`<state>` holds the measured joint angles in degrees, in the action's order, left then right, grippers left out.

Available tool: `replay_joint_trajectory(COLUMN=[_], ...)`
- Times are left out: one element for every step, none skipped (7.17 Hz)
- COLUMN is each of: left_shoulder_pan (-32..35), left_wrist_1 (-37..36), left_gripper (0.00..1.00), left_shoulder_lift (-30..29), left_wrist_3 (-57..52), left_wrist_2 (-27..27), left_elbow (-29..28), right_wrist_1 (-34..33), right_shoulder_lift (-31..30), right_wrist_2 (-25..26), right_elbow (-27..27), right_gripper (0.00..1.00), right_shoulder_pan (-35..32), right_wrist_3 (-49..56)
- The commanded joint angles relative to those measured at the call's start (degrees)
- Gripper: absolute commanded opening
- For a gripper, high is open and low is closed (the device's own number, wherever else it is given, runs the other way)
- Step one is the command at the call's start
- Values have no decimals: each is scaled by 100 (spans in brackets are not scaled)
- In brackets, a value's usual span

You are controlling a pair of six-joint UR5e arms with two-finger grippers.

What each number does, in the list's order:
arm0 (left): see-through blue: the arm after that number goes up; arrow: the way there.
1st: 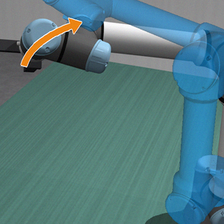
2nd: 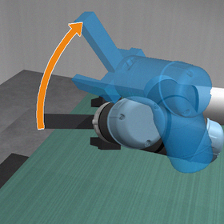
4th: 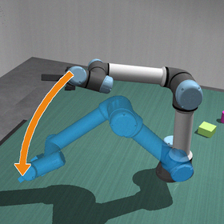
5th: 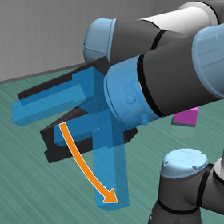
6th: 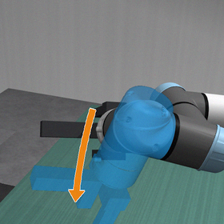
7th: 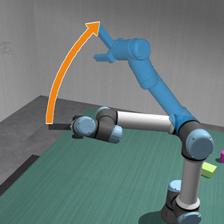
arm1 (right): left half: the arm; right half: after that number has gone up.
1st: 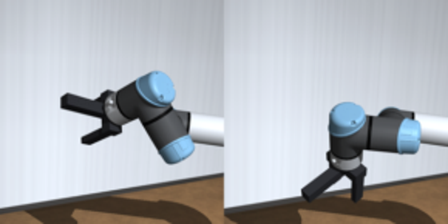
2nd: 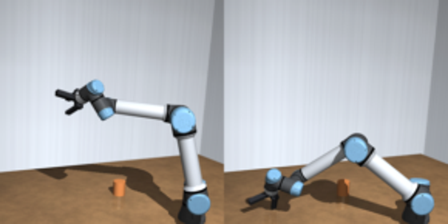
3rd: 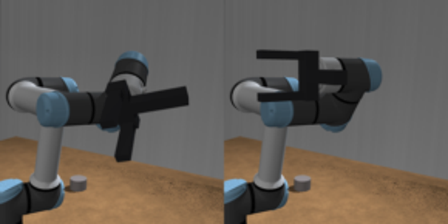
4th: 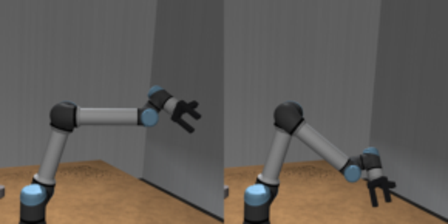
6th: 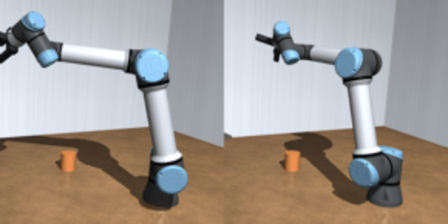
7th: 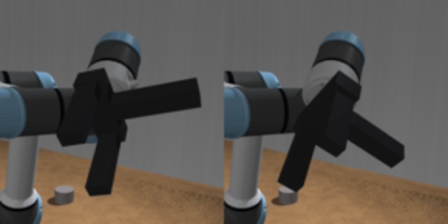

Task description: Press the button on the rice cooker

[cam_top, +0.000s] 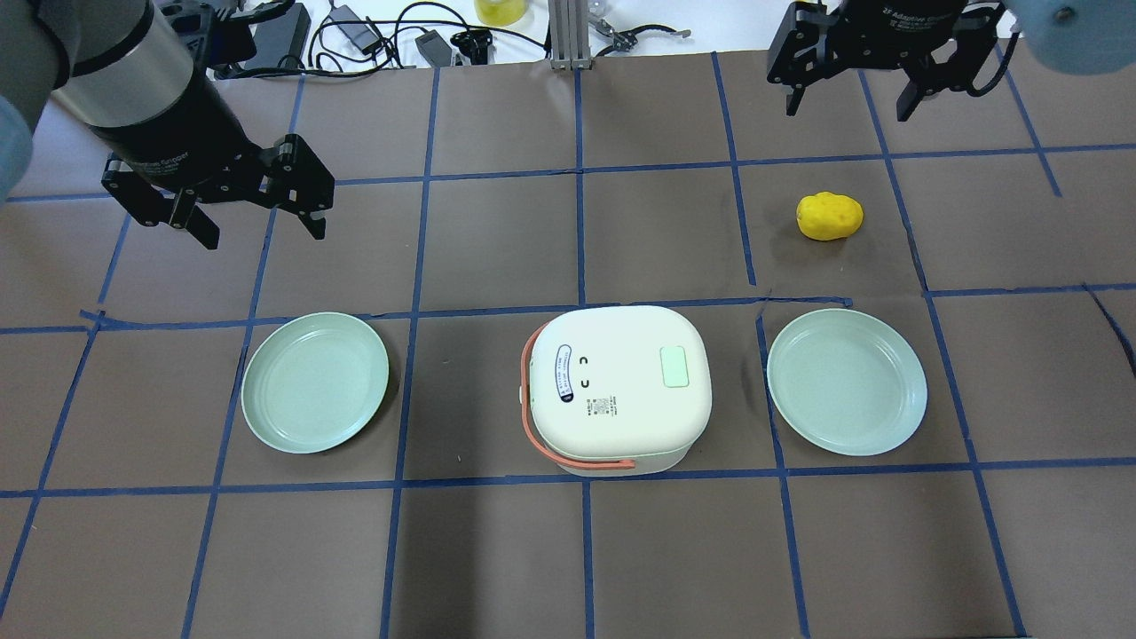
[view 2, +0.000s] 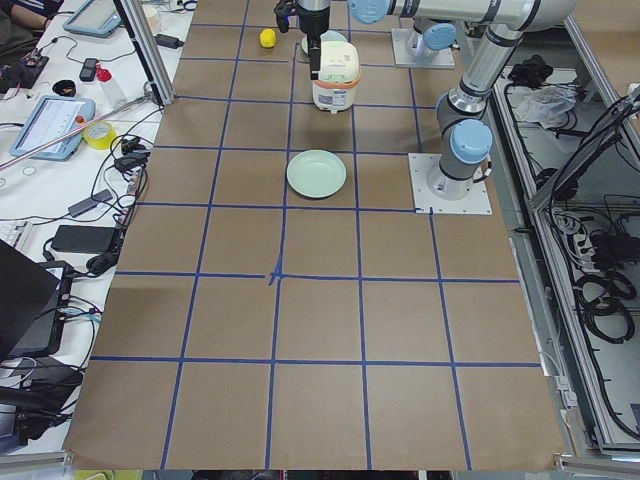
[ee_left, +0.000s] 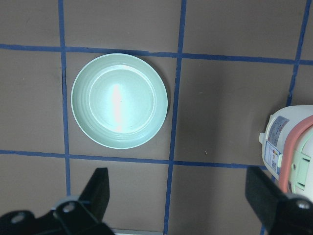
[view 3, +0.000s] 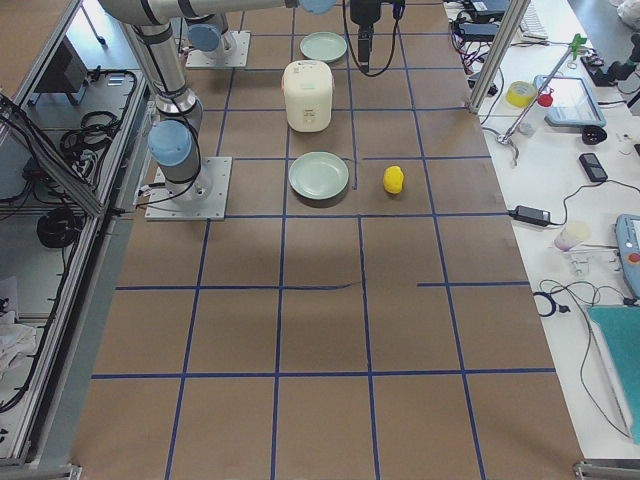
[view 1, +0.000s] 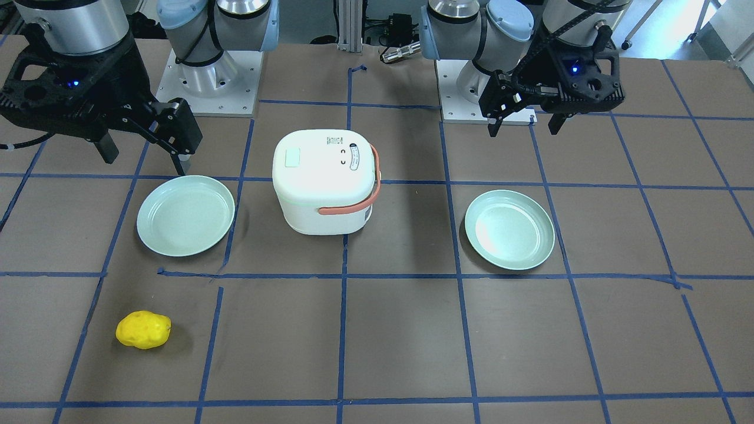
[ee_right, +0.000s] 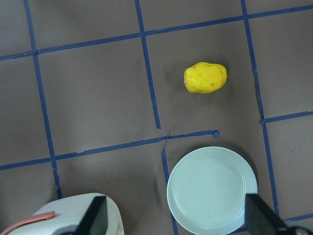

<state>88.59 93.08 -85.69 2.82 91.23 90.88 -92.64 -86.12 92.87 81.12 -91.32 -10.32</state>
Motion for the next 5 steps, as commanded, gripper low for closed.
replay_joint_trajectory(left_shoulder_pan=[0, 0, 0, 0, 0], left_wrist_1=[0, 0, 0, 0, 0], left_gripper=[100, 100, 100, 100, 100], left_shoulder_lift=[0, 0, 0, 0, 0], left_wrist_3=[0, 8, 0, 8, 0], left_wrist_2=[0, 0, 0, 0, 0], left_elbow=[0, 0, 0, 0, 0], right_wrist_1=[0, 9, 26, 35, 26], right_shoulder_lift=[-1, -1, -1, -1, -1], right_wrist_2=[3, 3, 3, 3, 3], right_elbow=[1, 1, 1, 1, 1], right_gripper=[100, 100, 100, 100, 100], right_shoulder_pan=[0, 0, -9, 0, 0], right_wrist_3=[4, -5, -5, 12, 38])
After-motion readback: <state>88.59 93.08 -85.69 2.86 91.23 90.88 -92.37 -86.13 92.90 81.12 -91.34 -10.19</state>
